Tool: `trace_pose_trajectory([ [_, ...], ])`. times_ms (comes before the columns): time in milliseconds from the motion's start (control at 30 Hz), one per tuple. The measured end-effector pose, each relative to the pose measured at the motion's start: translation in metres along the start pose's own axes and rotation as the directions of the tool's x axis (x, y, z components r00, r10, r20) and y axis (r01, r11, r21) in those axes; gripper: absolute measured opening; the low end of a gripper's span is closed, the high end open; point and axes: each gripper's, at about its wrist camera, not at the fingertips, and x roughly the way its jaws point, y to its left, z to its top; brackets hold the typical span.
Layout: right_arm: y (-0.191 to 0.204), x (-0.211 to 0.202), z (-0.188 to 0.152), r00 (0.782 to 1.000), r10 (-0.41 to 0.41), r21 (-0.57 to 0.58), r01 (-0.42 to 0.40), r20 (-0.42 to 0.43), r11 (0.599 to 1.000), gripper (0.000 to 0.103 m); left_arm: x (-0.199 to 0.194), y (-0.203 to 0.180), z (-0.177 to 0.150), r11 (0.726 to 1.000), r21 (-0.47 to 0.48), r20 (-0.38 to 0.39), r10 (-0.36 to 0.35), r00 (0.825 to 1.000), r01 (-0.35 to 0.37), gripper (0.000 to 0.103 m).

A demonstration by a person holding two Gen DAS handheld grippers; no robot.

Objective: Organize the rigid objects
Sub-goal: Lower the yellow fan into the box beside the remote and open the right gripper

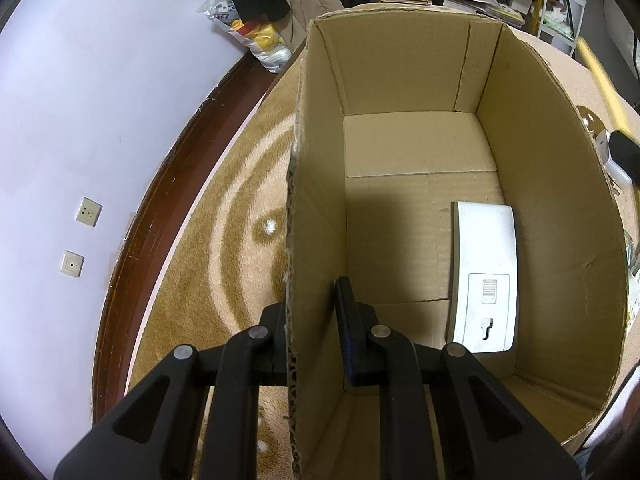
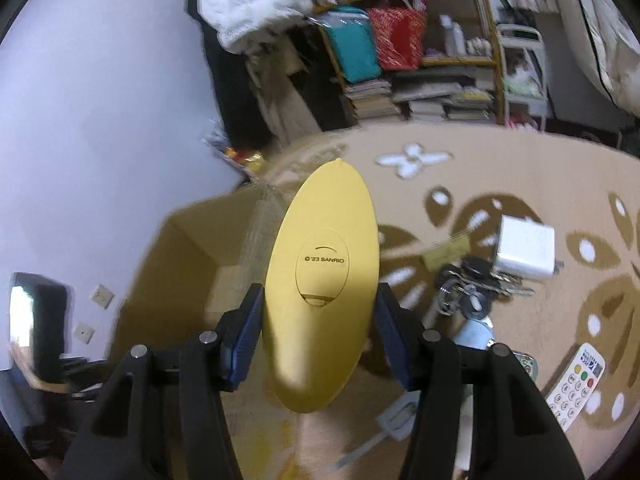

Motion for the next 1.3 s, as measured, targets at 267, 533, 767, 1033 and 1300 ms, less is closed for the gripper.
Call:
trace_pose_trajectory([
  [267,0.049,-0.017,-0.005,0.996,0.088,-0.116,-0.085,0.021,0.99,0.058,0.0,0.0,0.0,1.0,-0.002,-0.001,-0.001,1.0,0.001,0.018],
  [533,0.066,-0.01,-0.017,0.994,0.111,-0.175,-0.112,-0.014,0.978,0.057,0.0,0.001,-0.001,1.0,-0.008,-0.005,-0.009,1.0,0.009,0.018],
  [767,0.066,-0.008,-0.018,0.997,0.083,-0.202,-0.081,0.004,0.976,0.037,0.001,0.001,0.0,1.0,-0.009,-0.009,-0.008,1.0,0.008,0.018],
  [1033,0.059,-0.017,-0.012,0.998,0.02,-0.195,-0.008,0.062,0.981,0.065,0.001,0.003,-0.001,1.0,-0.008,-0.012,-0.01,1.0,0.01,0.018],
  [1300,0.028,-0.017,-0.004,0.995,-0.086,-0.169,0.094,0.058,0.981,0.087,0.002,0.003,-0.002,1.0,-0.006,-0.012,-0.007,1.0,0.007,0.018],
])
